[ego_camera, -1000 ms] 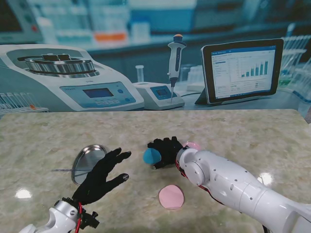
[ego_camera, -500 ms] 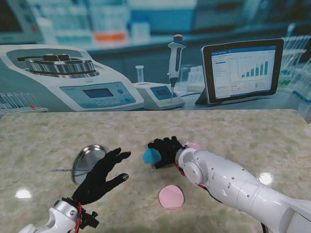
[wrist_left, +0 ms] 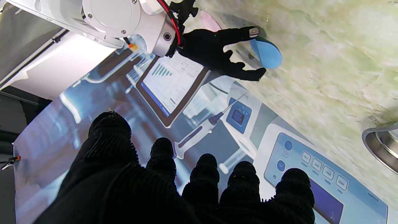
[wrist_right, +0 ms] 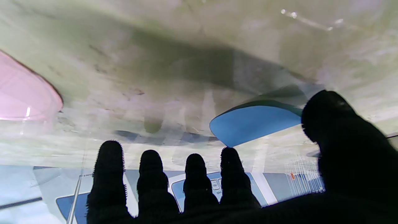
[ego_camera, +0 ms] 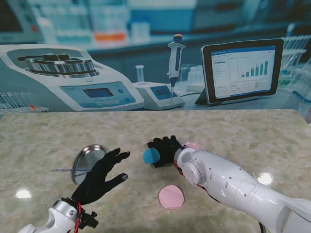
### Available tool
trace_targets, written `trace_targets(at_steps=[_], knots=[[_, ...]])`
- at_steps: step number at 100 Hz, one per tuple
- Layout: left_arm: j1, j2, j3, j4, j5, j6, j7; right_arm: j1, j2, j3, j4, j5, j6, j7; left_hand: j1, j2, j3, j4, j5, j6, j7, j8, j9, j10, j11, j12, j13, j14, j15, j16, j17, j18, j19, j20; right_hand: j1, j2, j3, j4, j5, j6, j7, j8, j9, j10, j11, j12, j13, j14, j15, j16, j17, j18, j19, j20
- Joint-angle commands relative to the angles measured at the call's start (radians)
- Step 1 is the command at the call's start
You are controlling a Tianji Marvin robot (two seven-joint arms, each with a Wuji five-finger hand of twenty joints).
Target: Line a culture dish with filter paper and press it flat with a glass rod
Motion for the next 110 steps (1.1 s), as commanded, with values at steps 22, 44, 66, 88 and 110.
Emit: trace_targets(at_steps=[22,44,66,88,110], knots=[[0.007,0.002,-0.005,-0.001,-0.003,0.003,-0.007,0.004,-0.008,-0.013,0.002,0.001,-0.002,0.004,0.008,0.026,-0.025,0.029,-0.009,-0.03,0.026,0.011,-0.019,-0.035,-0.007,0.012,-0.028,-0.035,-0.013,-0.008,-0.002,-0.026,-0.055,-0.039,-0.006,-0.056,-0.004,-0.029,-0.008,0.019,0.003,-0.036,-0.022,0.022,0.004,0.006,-0.025,0.002,-0.003,0.008,-0.007,0.033,0.008,0.027],[0.007,0.002,-0.008,0.001,-0.004,0.003,-0.009,0.008,-0.012,-0.021,0.01,0.002,-0.001,0.002,0.008,0.026,-0.024,0.029,-0.009,-0.032,0.026,0.01,-0.02,-0.036,-0.007,0.011,-0.028,-0.037,-0.014,-0.009,-0.002,-0.026,-0.055,-0.04,0.007,-0.063,0.001,-0.029,-0.005,0.02,0.018,-0.049,-0.019,0.021,0.01,0.005,-0.023,-0.005,-0.001,0.008,-0.005,0.034,0.01,0.028],[0.006,0.002,-0.009,0.003,-0.005,0.004,-0.01,0.01,-0.016,-0.027,0.018,0.004,-0.001,-0.004,0.007,0.026,-0.024,0.029,-0.009,-0.032,0.026,0.011,-0.019,-0.036,-0.007,0.01,-0.028,-0.036,-0.014,-0.009,-0.002,-0.027,-0.055,-0.04,0.006,-0.069,0.04,-0.026,0.035,0.011,0.05,-0.082,-0.015,0.02,0.043,0.004,-0.018,-0.011,0.004,0.009,-0.002,0.036,0.016,0.033],[0.004,0.002,-0.01,0.006,-0.006,0.005,-0.011,0.011,-0.023,-0.027,0.031,0.008,-0.01,-0.019,0.007,0.026,-0.024,0.029,-0.009,-0.033,0.026,0.01,-0.02,-0.035,-0.008,0.01,-0.028,-0.035,-0.014,-0.01,-0.002,-0.026,-0.055,-0.041,0.03,-0.055,0.103,-0.021,0.196,-0.044,0.096,-0.213,-0.008,0.016,0.079,-0.031,-0.012,-0.018,0.007,0.008,0.0,0.044,0.018,0.036],[0.004,0.001,-0.012,0.007,-0.007,0.004,-0.01,-0.001,-0.024,-0.012,0.027,0.002,-0.015,-0.046,0.008,0.026,-0.024,0.029,-0.008,-0.033,0.026,0.011,-0.019,-0.036,-0.008,0.009,-0.028,-0.036,-0.014,-0.01,-0.002,-0.027,-0.055,-0.041,0.1,0.02,0.102,-0.003,0.274,-0.086,0.17,-0.311,0.002,0.009,0.119,-0.051,-0.005,-0.026,0.014,0.009,0.002,0.046,0.02,0.038]])
